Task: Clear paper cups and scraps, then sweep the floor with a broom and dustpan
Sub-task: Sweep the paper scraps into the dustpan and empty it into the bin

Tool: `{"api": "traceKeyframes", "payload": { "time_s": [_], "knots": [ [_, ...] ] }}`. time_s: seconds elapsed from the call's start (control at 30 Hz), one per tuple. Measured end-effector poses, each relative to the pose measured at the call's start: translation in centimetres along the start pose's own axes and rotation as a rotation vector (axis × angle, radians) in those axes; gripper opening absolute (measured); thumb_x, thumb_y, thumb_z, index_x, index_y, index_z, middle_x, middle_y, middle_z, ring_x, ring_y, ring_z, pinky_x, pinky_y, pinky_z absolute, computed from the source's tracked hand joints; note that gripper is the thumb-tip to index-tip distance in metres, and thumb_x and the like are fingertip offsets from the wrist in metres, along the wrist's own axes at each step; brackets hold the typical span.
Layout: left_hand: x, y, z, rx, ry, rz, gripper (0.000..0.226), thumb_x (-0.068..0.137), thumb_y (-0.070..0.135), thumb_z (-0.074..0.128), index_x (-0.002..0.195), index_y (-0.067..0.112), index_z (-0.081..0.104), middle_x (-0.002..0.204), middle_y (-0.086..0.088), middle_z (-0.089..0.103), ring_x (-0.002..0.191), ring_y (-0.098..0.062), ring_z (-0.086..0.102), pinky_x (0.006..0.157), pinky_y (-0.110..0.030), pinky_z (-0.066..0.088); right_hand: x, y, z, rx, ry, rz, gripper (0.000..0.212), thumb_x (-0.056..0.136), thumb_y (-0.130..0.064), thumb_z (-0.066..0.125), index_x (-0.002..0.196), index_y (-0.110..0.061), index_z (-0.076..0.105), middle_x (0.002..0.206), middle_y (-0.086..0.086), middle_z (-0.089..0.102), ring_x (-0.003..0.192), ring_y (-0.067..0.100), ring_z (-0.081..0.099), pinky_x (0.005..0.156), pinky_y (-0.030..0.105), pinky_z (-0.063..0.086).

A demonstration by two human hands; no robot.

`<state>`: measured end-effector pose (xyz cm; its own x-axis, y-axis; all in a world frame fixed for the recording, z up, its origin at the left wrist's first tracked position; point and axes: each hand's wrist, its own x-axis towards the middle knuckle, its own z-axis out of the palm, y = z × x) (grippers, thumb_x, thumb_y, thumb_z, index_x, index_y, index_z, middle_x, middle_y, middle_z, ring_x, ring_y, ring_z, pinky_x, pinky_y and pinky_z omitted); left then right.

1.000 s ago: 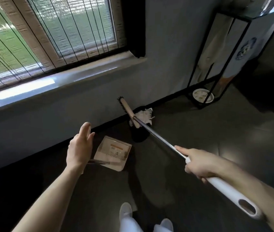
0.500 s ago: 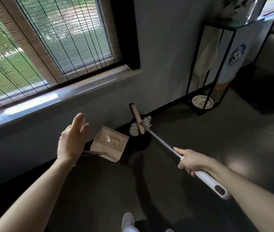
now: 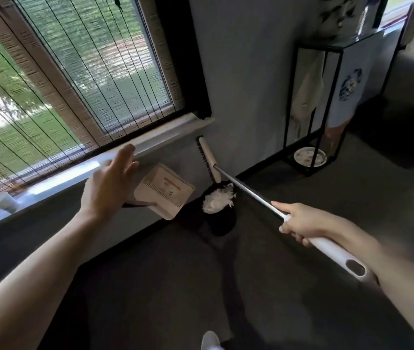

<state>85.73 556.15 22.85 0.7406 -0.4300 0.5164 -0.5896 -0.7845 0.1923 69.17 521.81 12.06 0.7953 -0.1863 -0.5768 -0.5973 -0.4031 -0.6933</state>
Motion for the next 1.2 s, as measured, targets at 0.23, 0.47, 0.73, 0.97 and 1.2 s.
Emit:
{"api": "traceKeyframes", "payload": {
  "time_s": [0.23, 0.47, 0.73, 0.97, 1.2],
  "knots": [
    [-1.1, 4.0, 1.7, 0.078, -0.11, 0.243, 0.044, 0.093, 0.021, 0.062, 0.135, 0.024, 0.049, 0.098, -0.022, 0.062, 0.063, -0.044, 0.062, 0.049, -0.05, 0.053, -1.6, 1.0, -0.6, 0.044, 0.032, -0.027, 0.074, 0.091, -0.005, 0.055, 0.148, -0.041, 0.025, 0.059, 0.007, 0.047, 0.041, 0.011, 0.045, 0.039, 0.02, 0.04],
    [-5.3, 6.6, 9.0, 0.15, -0.395, 0.726, 0.044, 0.086, 0.033, 0.068, 0.121, 0.033, 0.041, 0.072, -0.002, 0.057, 0.046, -0.018, 0.061, 0.028, -0.031, 0.044, -2.1, 4.0, 0.5, 0.173, 0.071, 0.002, 0.073, 0.09, -0.011, 0.056, 0.147, -0.046, 0.025, 0.055, 0.003, 0.048, 0.039, 0.01, 0.047, 0.042, 0.022, 0.042],
    [-4.8, 9.0, 12.0, -0.128, -0.881, 0.484, 0.057, 0.096, 0.062, 0.024, 0.139, 0.063, -0.013, 0.091, 0.019, 0.063, 0.07, -0.008, 0.063, 0.066, -0.027, 0.049, -2.4, 6.0, 0.8, 0.296, 0.097, 0.032, 0.072, 0.09, -0.012, 0.057, 0.146, -0.045, 0.028, 0.05, 0.0, 0.048, 0.038, 0.01, 0.046, 0.041, 0.02, 0.041],
    [-4.6, 11.5, 13.6, -0.088, -1.124, 0.044, 0.096, 0.079, 0.075, 0.047, 0.148, 0.044, -0.013, 0.084, -0.001, 0.064, 0.067, -0.014, 0.066, 0.061, -0.029, 0.053, -2.4, 6.1, 0.5, 0.384, 0.108, 0.021, 0.071, 0.092, -0.007, 0.055, 0.149, -0.038, 0.026, 0.051, 0.0, 0.044, 0.037, 0.009, 0.042, 0.039, 0.02, 0.038],
    [-4.8, 13.2, 15.5, 0.33, -0.962, 0.422, 0.08, 0.086, 0.074, 0.034, 0.151, 0.028, 0.019, 0.113, -0.01, 0.065, 0.102, -0.031, 0.063, 0.066, -0.034, 0.04, -2.0, 5.8, 0.6, 0.435, 0.108, 0.02, 0.071, 0.093, -0.006, 0.054, 0.149, -0.04, 0.026, 0.05, -0.002, 0.044, 0.037, 0.008, 0.042, 0.038, 0.021, 0.038]
  ]
}}
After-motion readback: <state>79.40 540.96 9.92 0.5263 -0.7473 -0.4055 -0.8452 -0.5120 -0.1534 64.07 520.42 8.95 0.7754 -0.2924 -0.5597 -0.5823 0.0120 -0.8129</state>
